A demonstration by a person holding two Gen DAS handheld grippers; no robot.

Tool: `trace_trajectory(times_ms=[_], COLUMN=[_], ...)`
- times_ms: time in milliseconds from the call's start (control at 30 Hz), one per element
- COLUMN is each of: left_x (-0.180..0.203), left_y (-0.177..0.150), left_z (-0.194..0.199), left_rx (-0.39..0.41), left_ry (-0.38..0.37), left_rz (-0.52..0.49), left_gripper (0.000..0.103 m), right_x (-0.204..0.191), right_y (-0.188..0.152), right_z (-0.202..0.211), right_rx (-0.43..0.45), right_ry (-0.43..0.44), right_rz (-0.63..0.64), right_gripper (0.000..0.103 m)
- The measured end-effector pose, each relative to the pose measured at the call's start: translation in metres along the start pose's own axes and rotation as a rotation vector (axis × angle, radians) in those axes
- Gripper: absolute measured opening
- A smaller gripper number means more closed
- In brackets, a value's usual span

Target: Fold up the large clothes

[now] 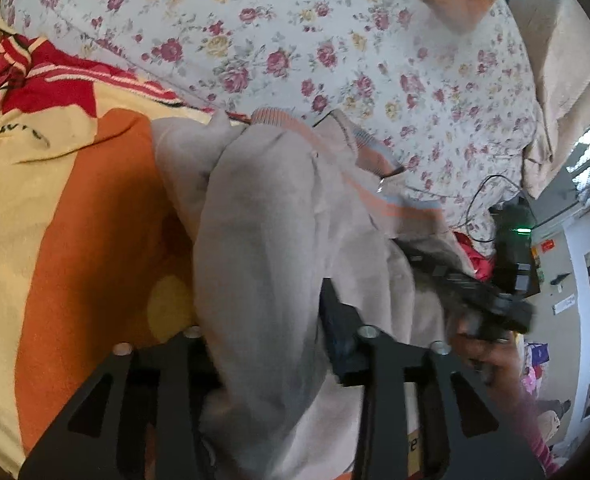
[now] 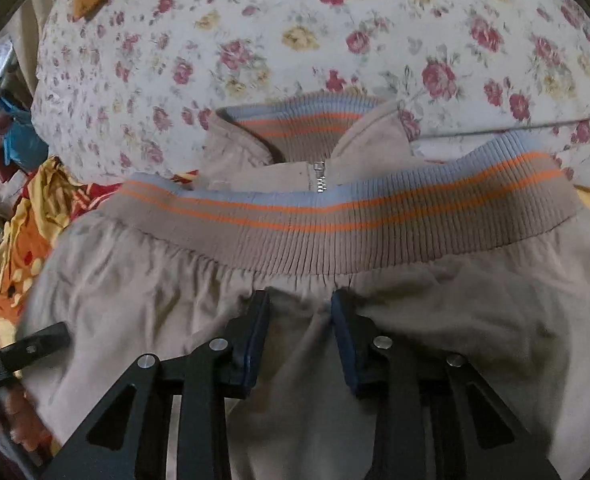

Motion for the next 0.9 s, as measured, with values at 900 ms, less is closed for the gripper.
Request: trace_trajectory(times_ms=[900], left_x=[0.240], left_y=[-0.029], left_z=[-0.100], left_rx=[-0.114], left_ry=[0.023], left_rz=[-0.372], left_gripper=[0.015], right_x=[0.159], right_y=[-0.060], right_z=[0.061], right_rx=[-0.026], right_ry=[0.536], right_rz=[-0.680], right_gripper=[0.057])
Point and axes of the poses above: each gripper's, at about its wrist camera, not at the fingertips, and z roughly against the way its jaws point, x to its right, y to its top, the point moved 2 cm from there along -z, roughly the way its jaws point, and after that the axes turned 8 degrees about -y, right-handed, at the moved point
